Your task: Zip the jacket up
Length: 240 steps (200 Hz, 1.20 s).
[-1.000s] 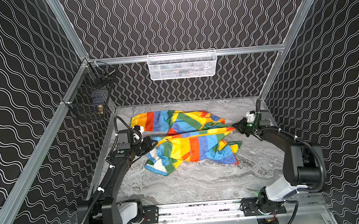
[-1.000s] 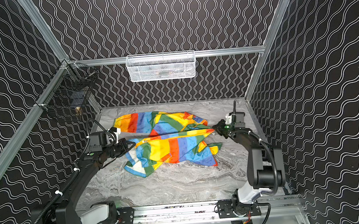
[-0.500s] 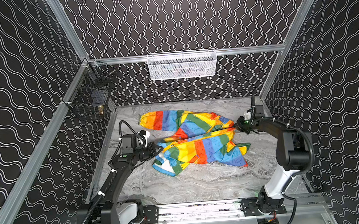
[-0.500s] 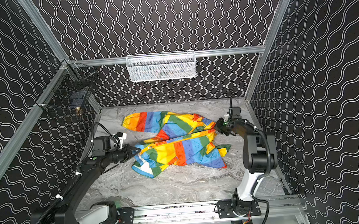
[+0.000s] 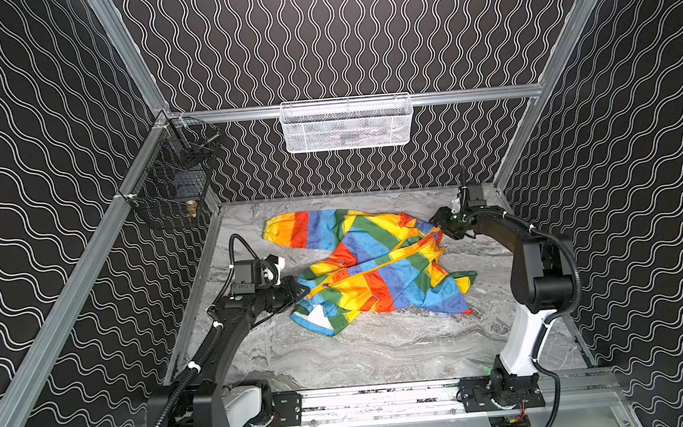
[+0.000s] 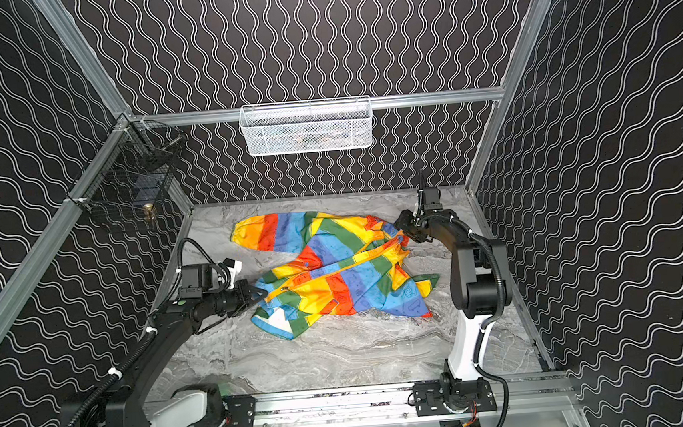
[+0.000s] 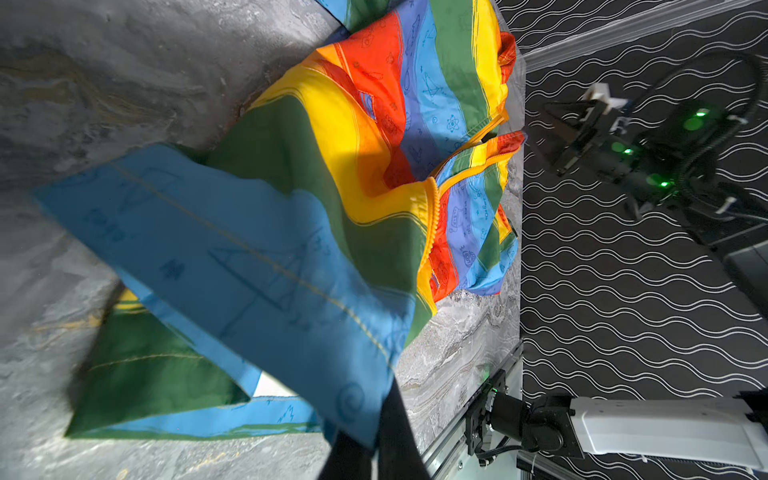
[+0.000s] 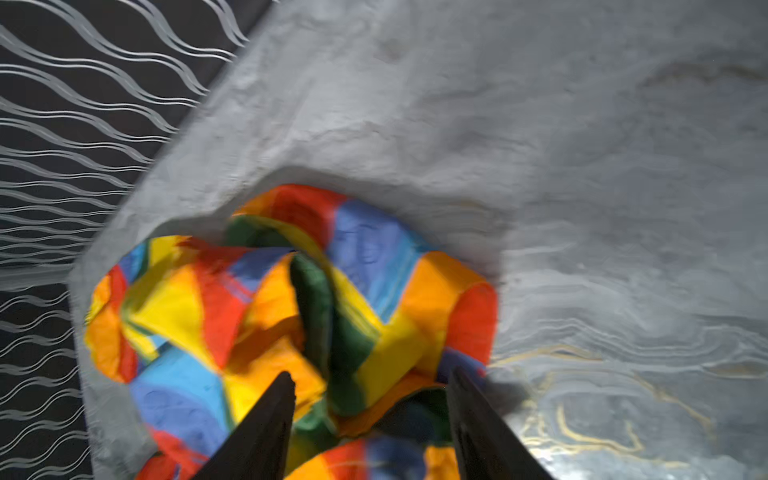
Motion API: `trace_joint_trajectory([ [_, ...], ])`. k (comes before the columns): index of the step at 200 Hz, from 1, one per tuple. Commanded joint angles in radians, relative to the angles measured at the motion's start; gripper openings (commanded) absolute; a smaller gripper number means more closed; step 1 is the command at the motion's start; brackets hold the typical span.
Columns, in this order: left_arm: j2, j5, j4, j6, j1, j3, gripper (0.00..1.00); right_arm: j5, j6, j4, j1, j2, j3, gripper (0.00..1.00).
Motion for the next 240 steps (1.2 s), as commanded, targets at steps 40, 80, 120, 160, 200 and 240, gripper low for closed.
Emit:
trace_joint_trajectory([
  [40,-0.005,0.001,-0.007,0.004,0.001,0.006,0.00,-0.083,0.058,0.078,0.073,-0.024,-0.028,0.63],
  [80,-0.005,0.004,-0.001,0.003,0.001,0.002,0.00,-0.064,0.061,0.078,0.072,0.050,-0.002,0.62],
  [120,-0.002,0.009,0.018,-0.008,0.001,-0.006,0.00,-0.116,0.076,0.105,0.072,0.125,0.027,0.58],
  [160,-0.002,0.005,0.012,-0.007,0.001,-0.007,0.00,-0.163,0.108,0.157,0.073,0.130,0.016,0.48],
  [200,-0.009,0.007,0.017,-0.011,0.001,-0.016,0.00,-0.193,0.130,0.190,0.073,0.109,0.002,0.33],
  [240,-0.014,0.003,0.020,-0.012,0.001,-0.026,0.00,-0.194,0.131,0.180,0.073,0.090,0.015,0.14],
])
